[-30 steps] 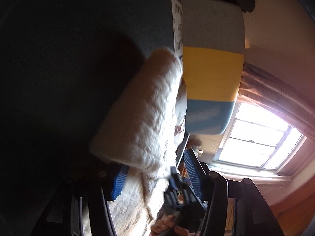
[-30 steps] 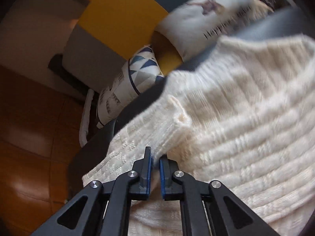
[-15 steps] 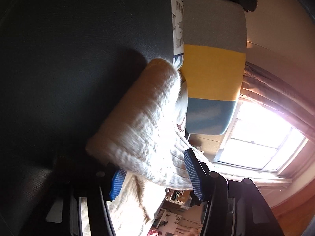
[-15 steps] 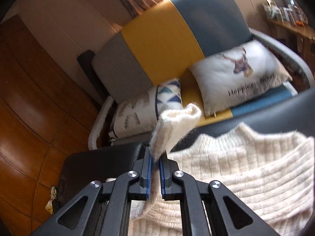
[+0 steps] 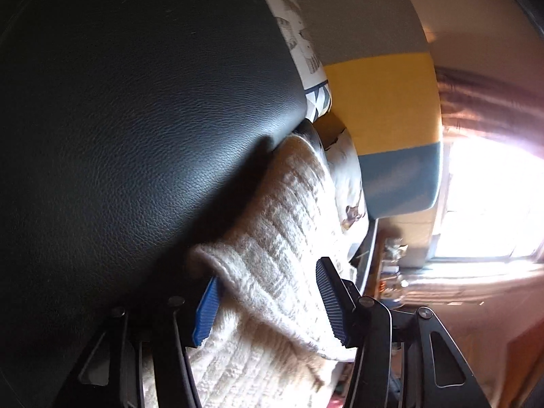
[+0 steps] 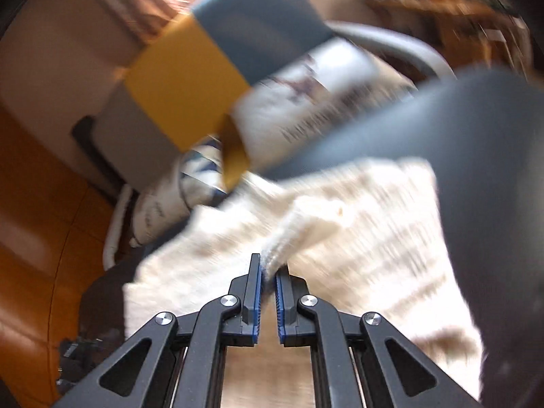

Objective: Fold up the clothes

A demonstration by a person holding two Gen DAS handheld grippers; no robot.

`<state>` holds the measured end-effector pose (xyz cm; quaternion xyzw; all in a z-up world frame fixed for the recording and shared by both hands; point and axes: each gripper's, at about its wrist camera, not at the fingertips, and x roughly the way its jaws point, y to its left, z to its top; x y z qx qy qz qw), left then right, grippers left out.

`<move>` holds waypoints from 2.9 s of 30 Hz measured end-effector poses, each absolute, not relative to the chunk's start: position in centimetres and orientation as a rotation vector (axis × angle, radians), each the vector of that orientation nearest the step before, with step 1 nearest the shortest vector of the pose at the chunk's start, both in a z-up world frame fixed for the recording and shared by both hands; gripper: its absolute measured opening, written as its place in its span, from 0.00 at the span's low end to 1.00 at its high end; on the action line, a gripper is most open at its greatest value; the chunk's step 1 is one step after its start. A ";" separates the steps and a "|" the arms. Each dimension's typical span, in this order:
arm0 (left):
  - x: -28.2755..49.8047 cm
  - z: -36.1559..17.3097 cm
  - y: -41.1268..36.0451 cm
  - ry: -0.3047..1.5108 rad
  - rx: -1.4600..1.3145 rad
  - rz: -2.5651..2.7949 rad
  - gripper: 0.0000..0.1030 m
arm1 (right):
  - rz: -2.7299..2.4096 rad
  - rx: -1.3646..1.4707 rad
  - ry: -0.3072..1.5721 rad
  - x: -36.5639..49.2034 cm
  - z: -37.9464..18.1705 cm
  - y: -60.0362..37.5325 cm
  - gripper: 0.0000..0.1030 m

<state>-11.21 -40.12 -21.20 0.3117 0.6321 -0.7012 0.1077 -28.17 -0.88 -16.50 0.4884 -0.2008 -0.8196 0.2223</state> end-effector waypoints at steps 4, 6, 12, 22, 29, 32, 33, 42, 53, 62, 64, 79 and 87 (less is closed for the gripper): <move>-11.3 -21.1 -39.9 1.808 0.941 -2.075 0.51 | -2.256 1.349 -0.588 -27.9 -17.5 0.2 0.05; -11.2 -20.9 -39.8 1.795 0.949 -2.082 0.48 | -2.252 1.349 -0.604 -27.8 -18.1 0.8 0.06; -11.2 -20.2 -39.7 1.571 1.016 -2.178 0.34 | -2.240 1.349 -0.653 -27.4 -19.6 2.4 0.06; -5.9 -21.8 -43.2 1.913 0.881 -2.086 0.44 | -2.154 1.377 -0.805 -27.6 -22.3 4.1 0.14; -2.7 -22.3 -43.9 2.053 0.805 -2.014 0.44 | -2.169 1.317 -0.797 -25.6 -20.1 5.4 0.23; -3.7 -22.4 -43.5 1.940 0.907 -2.020 0.44 | -2.184 1.276 -0.770 -24.2 -18.6 5.9 0.26; -4.4 -22.1 -43.6 1.923 0.918 -2.043 0.44 | -2.175 1.263 -0.748 -24.0 -18.0 5.5 0.26; -8.0 -23.0 -43.4 1.848 1.014 -2.050 0.45 | -2.149 1.266 -0.562 -25.4 -16.7 0.1 0.26; -8.5 -20.7 -42.8 1.540 0.994 -2.223 0.11 | -2.248 1.337 -0.353 -27.4 -19.9 -0.3 0.22; -8.2 -18.4 -44.8 1.408 1.044 -2.295 0.35 | -2.231 1.348 -0.252 -27.9 -20.2 -0.3 0.24; -9.5 -17.6 -45.7 1.378 1.046 -2.344 0.45 | -2.215 1.358 -0.227 -28.1 -19.9 -0.5 0.24; -17.7 -20.7 -48.4 1.393 1.235 -2.543 0.52 | -2.236 1.310 0.064 -30.8 -17.8 -2.8 0.24; -17.2 -16.7 -44.8 0.885 1.119 -2.606 0.13 | -2.327 1.278 0.198 -30.6 -19.9 -2.7 0.22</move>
